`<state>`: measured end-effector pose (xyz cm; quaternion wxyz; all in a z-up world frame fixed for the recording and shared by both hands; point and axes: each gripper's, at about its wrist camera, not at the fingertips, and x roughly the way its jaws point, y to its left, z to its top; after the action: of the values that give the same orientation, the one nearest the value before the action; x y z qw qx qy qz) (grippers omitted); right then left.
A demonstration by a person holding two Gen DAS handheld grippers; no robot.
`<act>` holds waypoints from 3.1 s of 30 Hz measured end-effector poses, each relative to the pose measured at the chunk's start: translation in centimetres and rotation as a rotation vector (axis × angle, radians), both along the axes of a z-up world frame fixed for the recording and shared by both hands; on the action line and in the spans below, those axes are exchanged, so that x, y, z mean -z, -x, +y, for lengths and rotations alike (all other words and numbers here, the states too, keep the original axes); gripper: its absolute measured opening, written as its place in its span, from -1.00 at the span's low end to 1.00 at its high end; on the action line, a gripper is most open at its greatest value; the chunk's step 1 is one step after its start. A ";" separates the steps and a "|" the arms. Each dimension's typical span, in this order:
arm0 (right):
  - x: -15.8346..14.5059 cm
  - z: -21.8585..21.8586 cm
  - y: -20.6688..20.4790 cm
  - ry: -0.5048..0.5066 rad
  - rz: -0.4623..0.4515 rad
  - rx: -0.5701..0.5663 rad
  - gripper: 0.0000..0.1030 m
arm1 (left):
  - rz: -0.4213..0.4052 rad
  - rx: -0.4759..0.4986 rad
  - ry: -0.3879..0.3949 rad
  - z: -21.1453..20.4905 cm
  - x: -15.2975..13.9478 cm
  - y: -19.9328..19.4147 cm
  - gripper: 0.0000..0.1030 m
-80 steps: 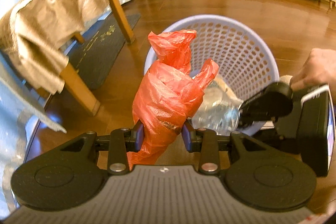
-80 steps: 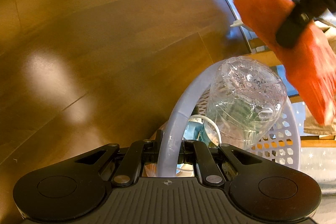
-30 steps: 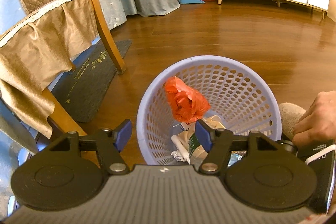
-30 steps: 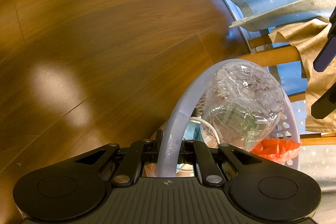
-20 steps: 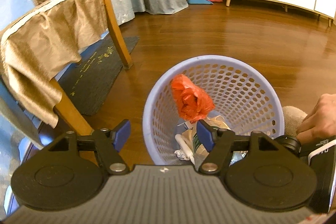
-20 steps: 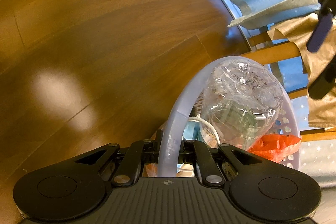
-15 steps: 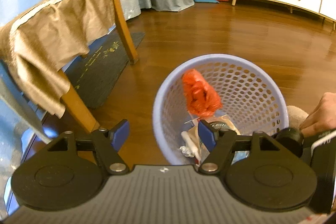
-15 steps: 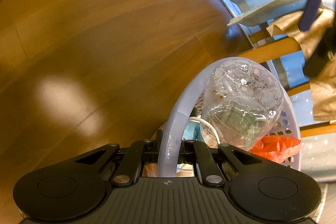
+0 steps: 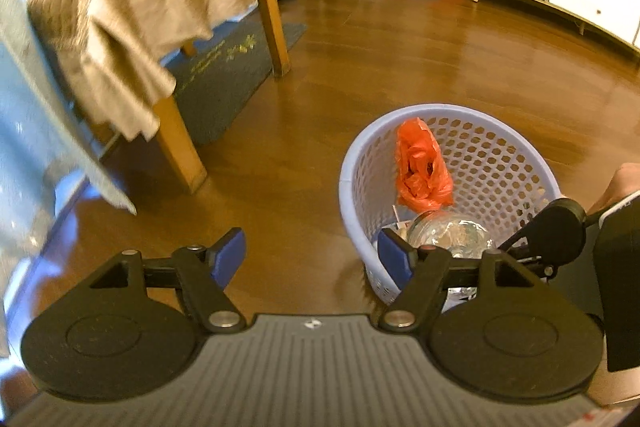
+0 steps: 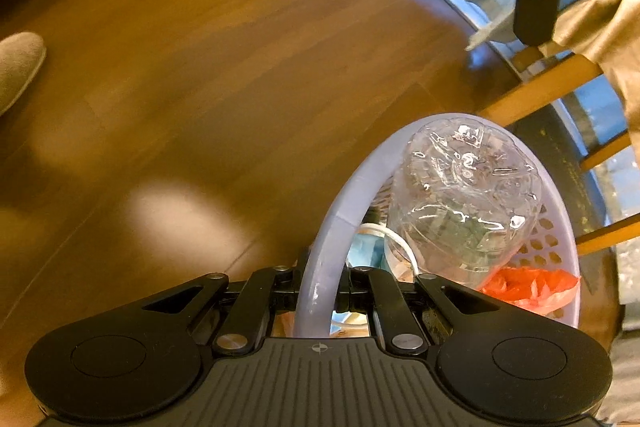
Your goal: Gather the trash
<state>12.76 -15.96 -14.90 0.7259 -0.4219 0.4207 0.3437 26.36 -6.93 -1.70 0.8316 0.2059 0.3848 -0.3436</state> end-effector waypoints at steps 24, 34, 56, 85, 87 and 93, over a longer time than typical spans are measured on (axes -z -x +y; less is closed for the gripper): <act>-0.7 -1.7 5.6 0.035 -0.028 -0.087 0.08 | 0.115 -0.080 0.015 3.0 -3.2 7.3 0.44; -2.8 -0.4 7.8 0.005 -0.036 0.001 0.09 | 0.106 -0.122 0.024 3.4 -6.2 10.4 0.55; -15.8 -3.4 14.0 -0.402 0.057 0.753 0.09 | 0.089 -0.511 0.121 6.8 -9.7 23.2 0.98; -24.1 -4.7 22.2 -0.474 -0.022 0.946 0.09 | 0.037 -0.747 0.148 5.2 -13.5 33.6 0.98; -23.7 -4.2 22.2 -0.464 -0.016 0.941 0.09 | 0.055 -0.753 0.146 5.6 -12.6 33.6 0.98; -22.4 -2.9 21.8 -0.453 0.021 0.928 0.09 | 0.113 -0.778 0.155 6.8 -10.1 33.4 0.98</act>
<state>-9.07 -18.81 7.46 0.8708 -0.0196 0.4859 0.0725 -7.08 -0.09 8.36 0.8902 -0.0377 0.4521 -0.0416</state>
